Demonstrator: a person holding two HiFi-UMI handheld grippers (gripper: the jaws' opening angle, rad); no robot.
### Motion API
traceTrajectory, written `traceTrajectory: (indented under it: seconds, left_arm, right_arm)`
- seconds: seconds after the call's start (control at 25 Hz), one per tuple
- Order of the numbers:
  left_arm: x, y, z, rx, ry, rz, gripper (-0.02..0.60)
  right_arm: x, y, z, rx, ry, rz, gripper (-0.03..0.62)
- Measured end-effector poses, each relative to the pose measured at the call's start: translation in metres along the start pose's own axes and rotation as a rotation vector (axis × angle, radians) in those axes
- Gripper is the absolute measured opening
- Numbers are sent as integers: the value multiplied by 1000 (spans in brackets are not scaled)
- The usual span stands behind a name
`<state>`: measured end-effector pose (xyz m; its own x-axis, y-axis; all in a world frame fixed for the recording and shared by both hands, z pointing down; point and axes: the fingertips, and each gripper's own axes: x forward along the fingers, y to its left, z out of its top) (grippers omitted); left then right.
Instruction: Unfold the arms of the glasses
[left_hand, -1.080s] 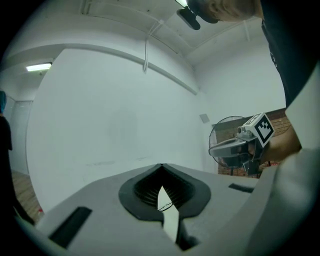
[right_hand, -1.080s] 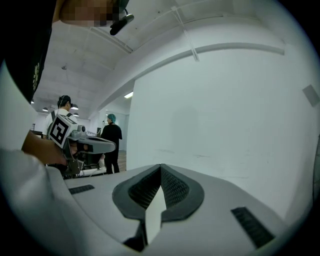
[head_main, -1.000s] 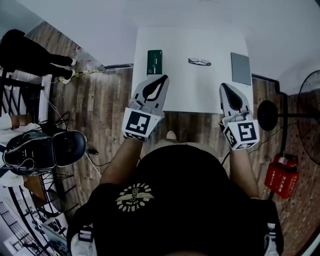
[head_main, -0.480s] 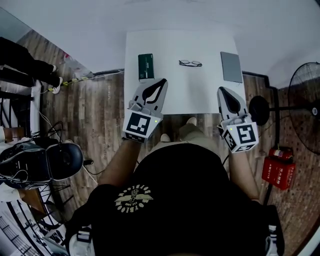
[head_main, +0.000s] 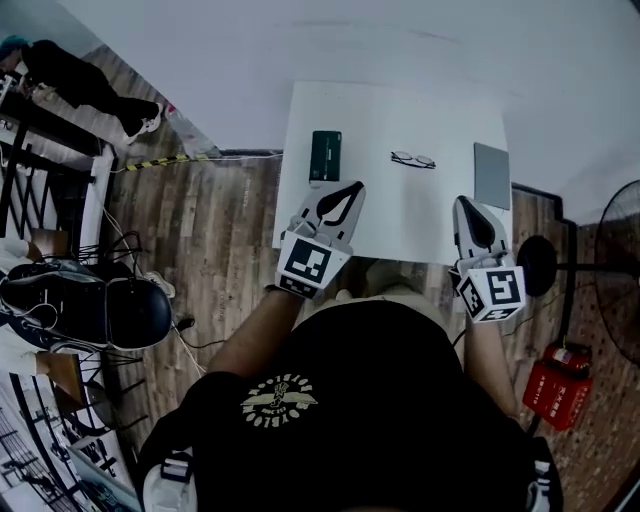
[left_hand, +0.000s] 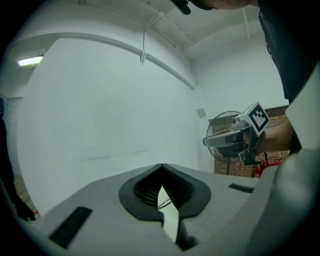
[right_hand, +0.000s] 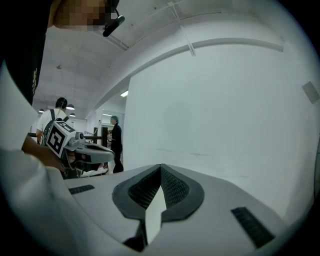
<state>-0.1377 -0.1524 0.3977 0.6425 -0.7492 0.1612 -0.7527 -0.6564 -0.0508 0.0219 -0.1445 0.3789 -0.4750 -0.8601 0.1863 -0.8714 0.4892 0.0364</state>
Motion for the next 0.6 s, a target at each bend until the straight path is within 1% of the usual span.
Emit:
traceTrajectory:
  seconds: [0.16, 0.28, 0.4, 0.6]
  left_arm:
    - [15, 20, 7, 11, -10, 21, -2]
    - [36, 25, 3, 44, -15, 13, -2]
    - [57, 26, -3, 53, 6, -5, -2]
    - [87, 37, -15, 40, 50, -23, -2]
  right_arm:
    - [32, -3, 7, 6, -30, 39, 0]
    - [49, -13, 0, 4, -36, 56, 0]
    - [59, -29, -6, 8, -22, 50, 0]
    - [80, -53, -14, 31, 9, 31, 0]
